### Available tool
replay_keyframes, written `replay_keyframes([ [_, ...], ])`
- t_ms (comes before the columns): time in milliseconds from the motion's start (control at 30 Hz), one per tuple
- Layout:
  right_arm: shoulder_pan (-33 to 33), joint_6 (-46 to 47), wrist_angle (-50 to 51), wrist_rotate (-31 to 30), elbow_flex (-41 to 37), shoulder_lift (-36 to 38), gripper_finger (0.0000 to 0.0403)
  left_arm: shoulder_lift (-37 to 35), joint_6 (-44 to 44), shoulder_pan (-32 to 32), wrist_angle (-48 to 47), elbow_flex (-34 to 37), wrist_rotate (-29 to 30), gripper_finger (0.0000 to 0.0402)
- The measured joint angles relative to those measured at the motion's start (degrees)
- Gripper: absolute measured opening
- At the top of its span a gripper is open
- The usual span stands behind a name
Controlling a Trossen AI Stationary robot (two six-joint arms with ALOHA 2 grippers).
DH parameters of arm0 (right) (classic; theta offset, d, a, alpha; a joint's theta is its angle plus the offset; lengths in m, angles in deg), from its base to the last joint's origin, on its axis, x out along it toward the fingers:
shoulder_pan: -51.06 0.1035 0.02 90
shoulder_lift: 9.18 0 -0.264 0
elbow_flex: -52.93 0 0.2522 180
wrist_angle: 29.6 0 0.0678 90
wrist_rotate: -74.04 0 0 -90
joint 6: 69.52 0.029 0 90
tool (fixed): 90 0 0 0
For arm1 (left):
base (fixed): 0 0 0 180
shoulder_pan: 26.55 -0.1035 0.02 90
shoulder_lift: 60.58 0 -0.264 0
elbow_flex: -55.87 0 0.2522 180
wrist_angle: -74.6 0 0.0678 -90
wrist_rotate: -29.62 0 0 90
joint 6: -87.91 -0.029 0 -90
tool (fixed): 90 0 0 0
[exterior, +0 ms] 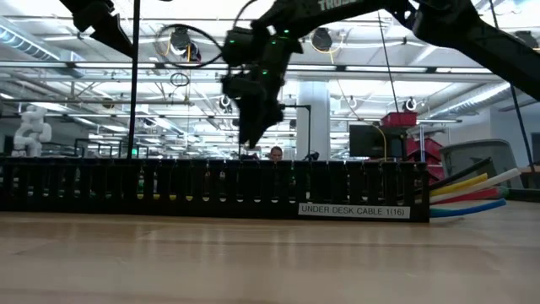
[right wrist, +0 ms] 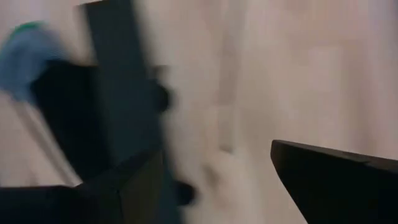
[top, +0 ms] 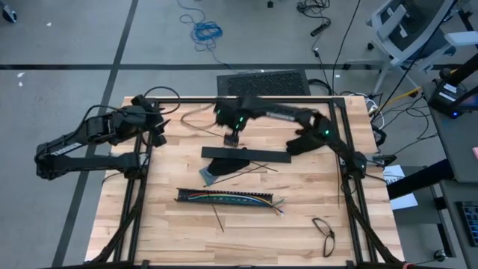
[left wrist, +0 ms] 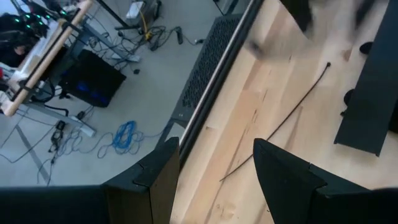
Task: Ziptie cables
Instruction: Close the cable duct
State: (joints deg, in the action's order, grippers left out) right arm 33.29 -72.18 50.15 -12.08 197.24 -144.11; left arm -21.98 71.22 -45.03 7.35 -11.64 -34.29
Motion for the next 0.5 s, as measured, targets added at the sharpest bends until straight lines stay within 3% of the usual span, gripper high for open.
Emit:
replay_keyframes([
  [367, 6.6, -1.3, -4.2, 2.0, 0.3, -2.7, 0.029, -0.3, 0.1, 0.0, 0.0, 0.0, 0.4, 0.0202],
  [500, 6.6, 1.2, -7.3, 2.0, 0.4, -4.9, 0.029, -0.3, 4.5, 0.0, 0.0, 0.0, 0.4, 0.0202],
])
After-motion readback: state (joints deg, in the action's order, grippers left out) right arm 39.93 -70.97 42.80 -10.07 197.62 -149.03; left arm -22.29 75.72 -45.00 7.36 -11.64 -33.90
